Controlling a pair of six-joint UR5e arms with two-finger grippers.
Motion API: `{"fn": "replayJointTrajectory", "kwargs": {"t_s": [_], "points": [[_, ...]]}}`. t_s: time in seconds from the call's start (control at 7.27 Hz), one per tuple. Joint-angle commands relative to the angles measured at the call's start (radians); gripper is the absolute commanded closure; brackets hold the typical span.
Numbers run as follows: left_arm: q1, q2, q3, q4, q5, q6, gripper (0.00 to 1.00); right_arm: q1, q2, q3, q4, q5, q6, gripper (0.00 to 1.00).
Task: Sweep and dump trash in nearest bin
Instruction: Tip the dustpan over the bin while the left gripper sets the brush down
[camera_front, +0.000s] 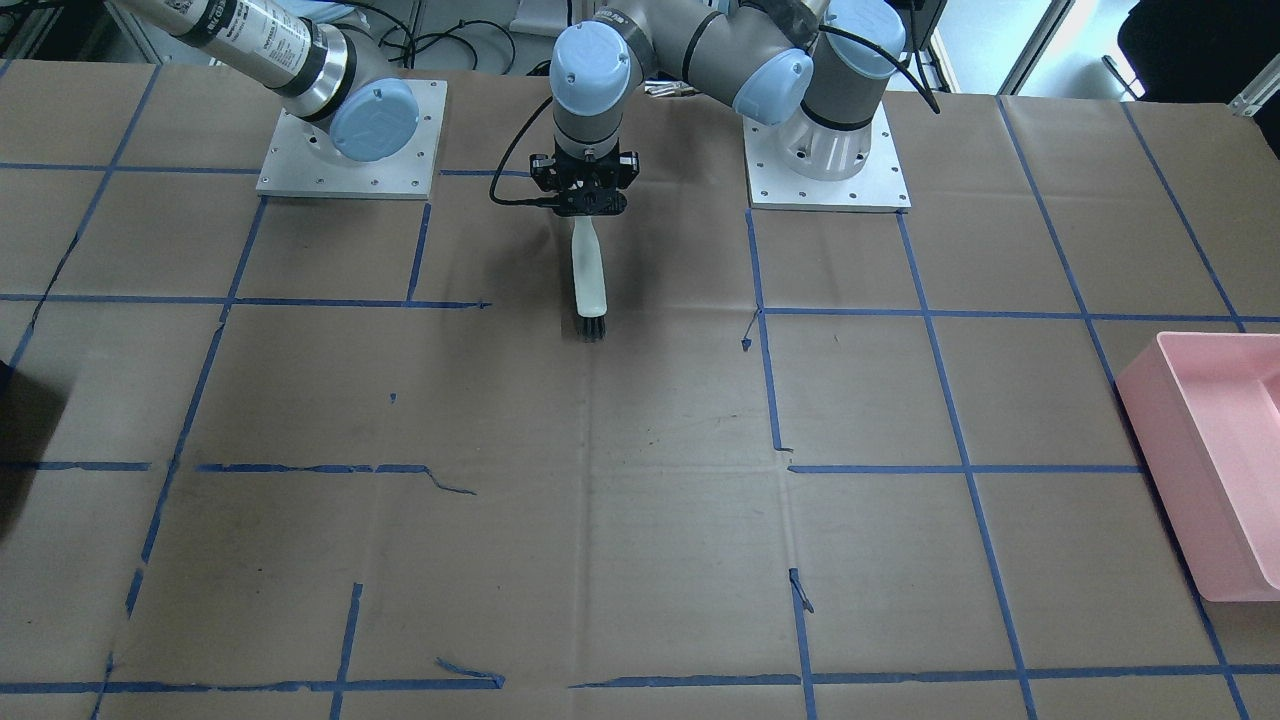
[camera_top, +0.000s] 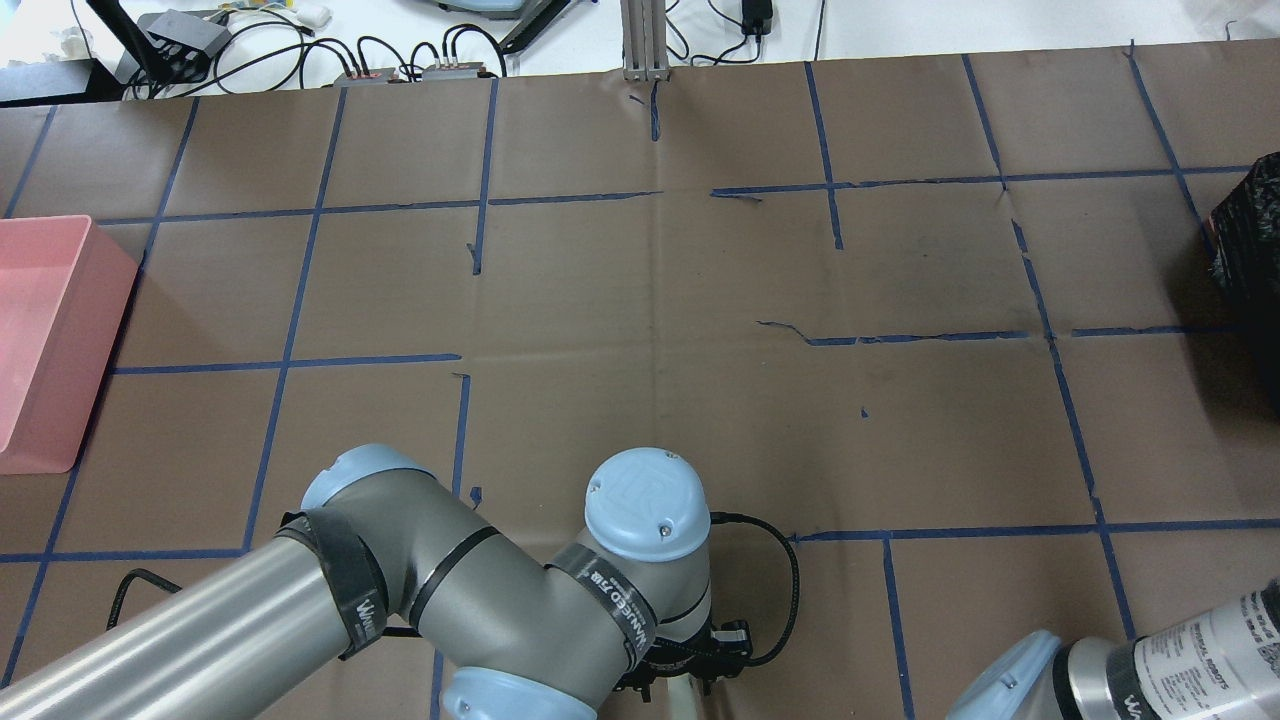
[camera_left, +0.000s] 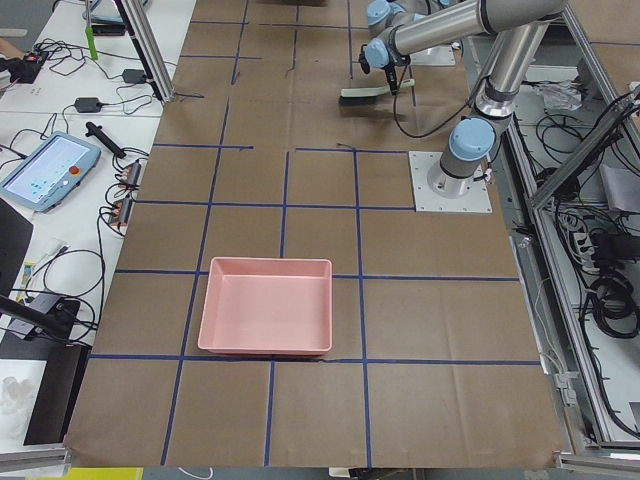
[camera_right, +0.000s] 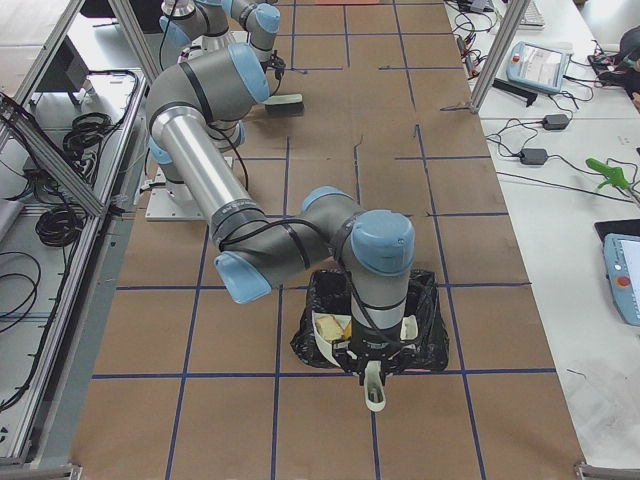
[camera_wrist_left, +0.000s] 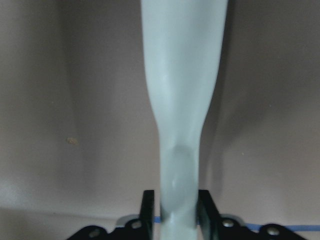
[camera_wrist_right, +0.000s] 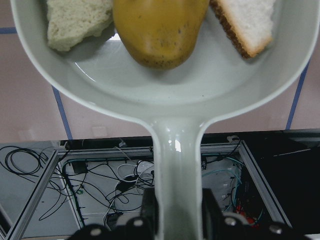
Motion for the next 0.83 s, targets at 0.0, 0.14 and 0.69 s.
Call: {"fn": "replayJointTrajectory", "kwargs": {"t_s": [0.0, 0.14, 0.69], "points": [[0.010, 0.030, 0.007, 0.000, 0.001, 0.002, 0.18, 0.033, 0.000, 0.001, -0.026, -0.064, 0.011, 1.00], [0.043, 0.059, 0.024, -0.003, 0.004, 0.008, 0.15, 0.051, -0.002, 0.001, -0.034, -0.097, 0.024, 1.00], [0.352, 0.240, 0.123, -0.223, 0.082, 0.449, 0.07, 0.080, -0.005, 0.003, -0.040, -0.175, 0.060, 1.00]]}}
